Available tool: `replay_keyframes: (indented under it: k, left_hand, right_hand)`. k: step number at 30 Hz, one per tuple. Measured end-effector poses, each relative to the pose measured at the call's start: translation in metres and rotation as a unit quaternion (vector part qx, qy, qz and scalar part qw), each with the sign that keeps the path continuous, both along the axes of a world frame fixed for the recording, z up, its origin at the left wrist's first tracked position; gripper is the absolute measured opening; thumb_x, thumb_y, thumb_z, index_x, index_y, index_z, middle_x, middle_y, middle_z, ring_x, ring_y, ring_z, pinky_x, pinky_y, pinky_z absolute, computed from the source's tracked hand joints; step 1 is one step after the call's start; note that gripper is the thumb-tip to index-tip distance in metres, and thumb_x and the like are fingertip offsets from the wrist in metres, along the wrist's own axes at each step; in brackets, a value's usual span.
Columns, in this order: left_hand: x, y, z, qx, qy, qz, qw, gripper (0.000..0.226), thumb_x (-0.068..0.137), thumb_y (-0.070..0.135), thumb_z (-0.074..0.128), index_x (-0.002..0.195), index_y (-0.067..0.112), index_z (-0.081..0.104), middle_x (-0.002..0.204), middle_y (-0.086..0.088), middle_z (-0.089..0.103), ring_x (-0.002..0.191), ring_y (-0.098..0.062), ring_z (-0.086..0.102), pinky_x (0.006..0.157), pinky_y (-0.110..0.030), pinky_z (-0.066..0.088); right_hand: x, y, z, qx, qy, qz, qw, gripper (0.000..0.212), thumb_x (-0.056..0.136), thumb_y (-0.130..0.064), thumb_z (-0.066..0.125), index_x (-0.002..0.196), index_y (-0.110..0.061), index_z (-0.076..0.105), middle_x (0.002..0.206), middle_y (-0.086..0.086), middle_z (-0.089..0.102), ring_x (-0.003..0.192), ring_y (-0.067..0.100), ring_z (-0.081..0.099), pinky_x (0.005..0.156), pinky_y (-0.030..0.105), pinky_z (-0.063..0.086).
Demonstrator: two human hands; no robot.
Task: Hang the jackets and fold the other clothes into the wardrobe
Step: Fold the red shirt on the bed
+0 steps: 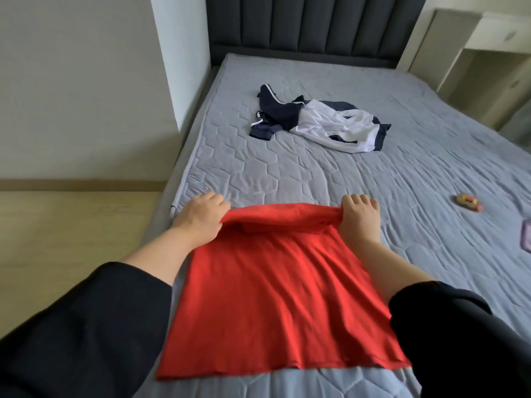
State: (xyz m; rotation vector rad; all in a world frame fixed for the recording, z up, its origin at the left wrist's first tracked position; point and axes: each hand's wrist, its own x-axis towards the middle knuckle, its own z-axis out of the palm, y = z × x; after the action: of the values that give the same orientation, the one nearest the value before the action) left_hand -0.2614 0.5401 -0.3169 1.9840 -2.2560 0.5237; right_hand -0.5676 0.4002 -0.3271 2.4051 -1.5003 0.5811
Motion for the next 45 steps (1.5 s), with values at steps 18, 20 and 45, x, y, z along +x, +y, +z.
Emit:
replay_keyframes:
  k: [18, 20, 45]
  left_hand:
    - [-0.035, 0.024, -0.053, 0.178, 0.087, 0.018, 0.980, 0.047, 0.092, 0.057, 0.038, 0.069, 0.019, 0.053, 0.084, -0.004, 0.067, 0.085, -0.028, 0.062, 0.067, -0.033, 0.036]
    - [-0.053, 0.009, -0.048, 0.057, 0.193, 0.009, 0.980, 0.041, 0.094, 0.042, 0.042, 0.070, 0.012, 0.057, 0.080, -0.010, 0.064, 0.082, -0.032, 0.061, 0.067, -0.036, 0.044]
    - [-0.023, -0.024, -0.085, 0.014, 0.149, 0.215, 0.965, 0.032, 0.095, 0.038, 0.050, 0.090, 0.009, 0.062, 0.080, -0.017, 0.068, 0.081, -0.037, 0.064, 0.066, -0.039, 0.041]
  right_hand:
    - [-0.049, 0.039, -0.056, 0.275, 0.026, 0.028, 0.961, 0.020, 0.076, -0.019, 0.050, 0.090, -0.010, 0.060, 0.096, 0.008, 0.061, 0.097, 0.030, 0.053, 0.081, 0.037, 0.039]
    - [-0.042, 0.038, -0.051, 0.211, -0.093, 0.037, 0.972, 0.024, 0.075, -0.020, 0.042, 0.072, -0.003, 0.059, 0.078, 0.014, 0.062, 0.082, 0.035, 0.055, 0.072, 0.041, 0.040]
    - [-0.002, -0.049, -0.066, 0.186, -0.038, -0.170, 0.967, 0.043, 0.096, -0.033, 0.037, 0.096, -0.001, 0.066, 0.104, 0.021, 0.066, 0.098, 0.037, 0.059, 0.073, 0.036, 0.038]
